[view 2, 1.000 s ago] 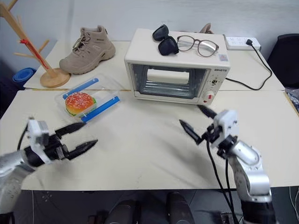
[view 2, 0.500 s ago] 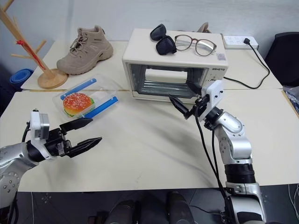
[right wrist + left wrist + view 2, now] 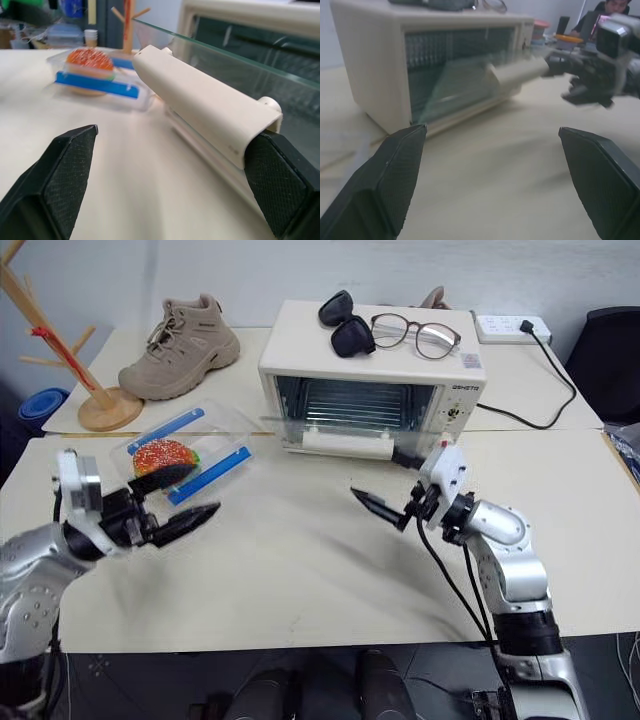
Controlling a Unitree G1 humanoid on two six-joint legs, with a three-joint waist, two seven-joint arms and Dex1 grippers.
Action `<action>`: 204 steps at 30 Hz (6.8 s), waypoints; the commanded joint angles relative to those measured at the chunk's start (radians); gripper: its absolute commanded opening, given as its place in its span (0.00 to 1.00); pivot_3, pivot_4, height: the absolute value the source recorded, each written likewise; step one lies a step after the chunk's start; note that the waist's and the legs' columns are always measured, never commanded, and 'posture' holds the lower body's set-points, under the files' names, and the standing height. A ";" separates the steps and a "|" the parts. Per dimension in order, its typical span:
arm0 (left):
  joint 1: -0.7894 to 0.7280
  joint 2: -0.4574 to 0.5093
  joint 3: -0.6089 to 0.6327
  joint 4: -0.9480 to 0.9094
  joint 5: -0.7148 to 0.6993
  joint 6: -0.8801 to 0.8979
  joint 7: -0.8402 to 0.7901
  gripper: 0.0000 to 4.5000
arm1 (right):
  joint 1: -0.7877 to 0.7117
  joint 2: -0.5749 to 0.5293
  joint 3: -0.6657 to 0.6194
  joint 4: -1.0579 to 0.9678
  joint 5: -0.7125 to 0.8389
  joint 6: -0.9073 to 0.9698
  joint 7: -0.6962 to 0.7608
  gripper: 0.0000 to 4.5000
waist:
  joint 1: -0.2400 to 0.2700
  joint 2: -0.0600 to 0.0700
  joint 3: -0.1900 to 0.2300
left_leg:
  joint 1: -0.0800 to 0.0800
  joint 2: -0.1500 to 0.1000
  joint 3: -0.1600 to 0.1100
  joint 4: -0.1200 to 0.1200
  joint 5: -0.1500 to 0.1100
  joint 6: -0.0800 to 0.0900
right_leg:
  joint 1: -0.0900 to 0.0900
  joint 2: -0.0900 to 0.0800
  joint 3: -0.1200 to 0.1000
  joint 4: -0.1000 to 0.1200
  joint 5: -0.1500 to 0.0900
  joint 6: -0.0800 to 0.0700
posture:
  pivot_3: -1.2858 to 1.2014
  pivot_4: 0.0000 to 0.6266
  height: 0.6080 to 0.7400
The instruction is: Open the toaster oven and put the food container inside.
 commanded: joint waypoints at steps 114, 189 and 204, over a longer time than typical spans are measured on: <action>-0.812 0.306 -0.217 0.641 0.263 0.998 0.260 0.05 | 0.366 -0.036 -0.211 -0.127 0.060 -0.271 -0.035 1.00 | 0.044 -0.010 -0.006 | -0.015 -0.005 0.002 0.015 0.002 0.001 | -0.006 -0.003 0.003 0.002 0.007 0.011 | 0.52 0.24 1.00; -0.527 0.031 -0.151 0.085 -0.080 1.178 0.464 0.55 | 0.555 -0.043 -0.233 -0.402 0.106 -0.168 -0.151 1.00 | 0.033 -0.010 -0.006 | -0.015 -0.004 0.000 0.026 -0.001 0.002 | -0.005 -0.002 0.006 0.008 0.007 0.011 | 0.52 0.24 1.00; -0.705 -0.011 -0.107 0.306 -0.229 1.178 0.620 0.06 | 0.579 -0.022 -0.226 -0.396 0.085 -0.187 -0.161 1.00 | 0.037 -0.010 -0.006 | -0.015 -0.004 0.000 0.027 -0.001 0.002 | -0.005 -0.002 0.006 0.009 0.007 0.012 | 0.52 0.24 1.00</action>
